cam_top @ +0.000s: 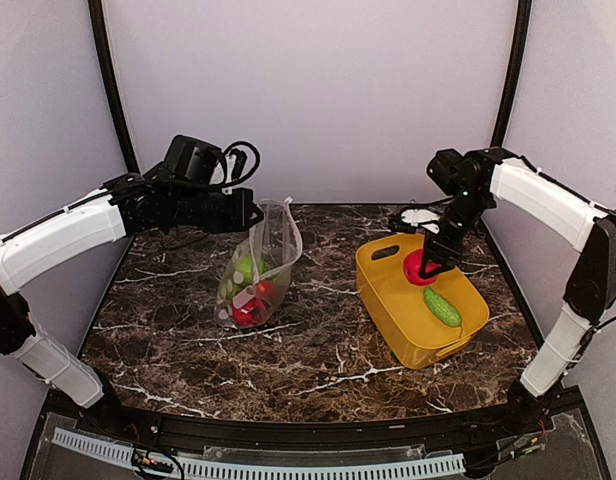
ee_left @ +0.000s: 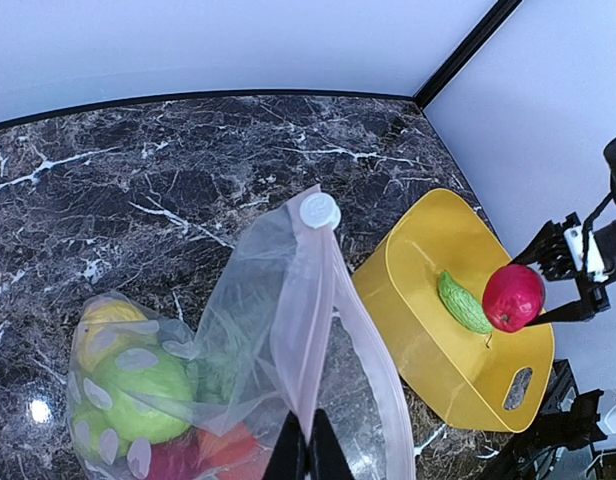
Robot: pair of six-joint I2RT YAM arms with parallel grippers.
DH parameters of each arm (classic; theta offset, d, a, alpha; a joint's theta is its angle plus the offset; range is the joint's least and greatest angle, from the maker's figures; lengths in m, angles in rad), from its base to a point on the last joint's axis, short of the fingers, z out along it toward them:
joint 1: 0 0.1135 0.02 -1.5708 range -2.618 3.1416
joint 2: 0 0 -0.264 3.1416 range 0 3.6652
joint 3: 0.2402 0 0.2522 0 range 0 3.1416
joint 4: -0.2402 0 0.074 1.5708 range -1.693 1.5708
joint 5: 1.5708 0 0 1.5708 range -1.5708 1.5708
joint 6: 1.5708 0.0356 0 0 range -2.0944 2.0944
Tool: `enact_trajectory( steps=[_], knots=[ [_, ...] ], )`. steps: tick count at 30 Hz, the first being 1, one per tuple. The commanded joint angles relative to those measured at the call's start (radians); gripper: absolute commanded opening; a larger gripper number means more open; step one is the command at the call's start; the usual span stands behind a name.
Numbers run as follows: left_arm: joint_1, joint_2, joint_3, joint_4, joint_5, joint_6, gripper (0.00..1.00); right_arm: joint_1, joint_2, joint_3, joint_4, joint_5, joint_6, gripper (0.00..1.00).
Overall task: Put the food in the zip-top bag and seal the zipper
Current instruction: Place the fake fruit in the zipper food storage bag.
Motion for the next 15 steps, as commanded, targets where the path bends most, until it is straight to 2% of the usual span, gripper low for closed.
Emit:
enact_trajectory(
  steps=[1,10,15],
  knots=[
    [0.005,-0.008,0.013,-0.03,0.025,0.007,0.01,-0.005,0.036,0.158,-0.045,-0.159,0.008,0.52],
    [0.005,-0.031,0.007,-0.084,-0.002,0.024,0.01,0.016,0.135,0.418,-0.06,-0.455,0.039,0.52],
    [0.005,-0.022,0.008,-0.078,0.003,0.014,0.01,0.065,0.149,0.451,0.04,-0.597,0.088,0.55]
  ],
)
